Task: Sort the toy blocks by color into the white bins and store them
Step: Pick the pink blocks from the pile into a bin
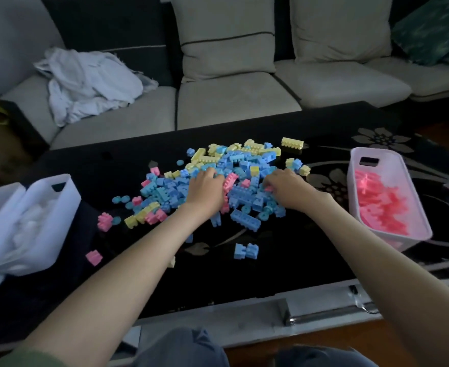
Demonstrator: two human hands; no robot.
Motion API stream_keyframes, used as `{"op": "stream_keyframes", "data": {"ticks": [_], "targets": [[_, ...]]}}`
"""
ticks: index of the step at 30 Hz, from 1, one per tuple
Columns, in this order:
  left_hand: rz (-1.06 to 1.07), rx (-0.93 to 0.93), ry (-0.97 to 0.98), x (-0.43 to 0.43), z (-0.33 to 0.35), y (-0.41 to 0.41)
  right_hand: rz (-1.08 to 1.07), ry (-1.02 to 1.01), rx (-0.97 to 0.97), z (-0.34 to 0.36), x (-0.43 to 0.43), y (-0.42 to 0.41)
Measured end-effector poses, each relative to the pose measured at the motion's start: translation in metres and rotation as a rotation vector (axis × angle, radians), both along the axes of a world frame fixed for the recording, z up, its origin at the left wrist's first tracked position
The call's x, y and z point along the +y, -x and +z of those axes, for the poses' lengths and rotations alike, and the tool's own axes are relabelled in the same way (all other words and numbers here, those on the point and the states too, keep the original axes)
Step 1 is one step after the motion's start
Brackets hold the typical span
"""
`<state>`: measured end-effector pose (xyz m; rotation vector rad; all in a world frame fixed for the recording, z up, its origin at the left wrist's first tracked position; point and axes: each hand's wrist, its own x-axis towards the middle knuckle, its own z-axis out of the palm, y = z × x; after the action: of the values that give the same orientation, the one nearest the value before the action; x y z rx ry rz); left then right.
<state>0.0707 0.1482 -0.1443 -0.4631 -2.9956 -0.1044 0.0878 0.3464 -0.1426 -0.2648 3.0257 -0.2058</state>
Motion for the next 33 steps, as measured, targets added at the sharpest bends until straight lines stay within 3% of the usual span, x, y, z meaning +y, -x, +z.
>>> {"op": "stream_keyframes", "data": {"ticks": [4,14,18,23,28,33], "targets": [[-0.024,0.108,-0.090,-0.001,-0.006,0.011,0.009,0.038,-0.035,0.008,0.005,0.004],[0.163,-0.078,-0.158,0.018,-0.003,0.020,-0.021,0.029,-0.068,0.011,0.003,0.004],[0.161,-0.072,-0.248,0.013,0.005,0.012,-0.039,-0.001,-0.028,0.011,-0.007,-0.001],[0.174,-0.008,-0.231,0.014,0.013,0.004,-0.136,0.139,0.074,0.008,-0.006,-0.002],[0.139,0.017,-0.224,0.019,0.022,-0.007,-0.044,0.176,0.037,0.009,-0.005,-0.007],[0.201,-0.149,-0.427,0.015,0.013,-0.012,0.010,0.159,-0.021,0.004,-0.013,-0.014]]}}
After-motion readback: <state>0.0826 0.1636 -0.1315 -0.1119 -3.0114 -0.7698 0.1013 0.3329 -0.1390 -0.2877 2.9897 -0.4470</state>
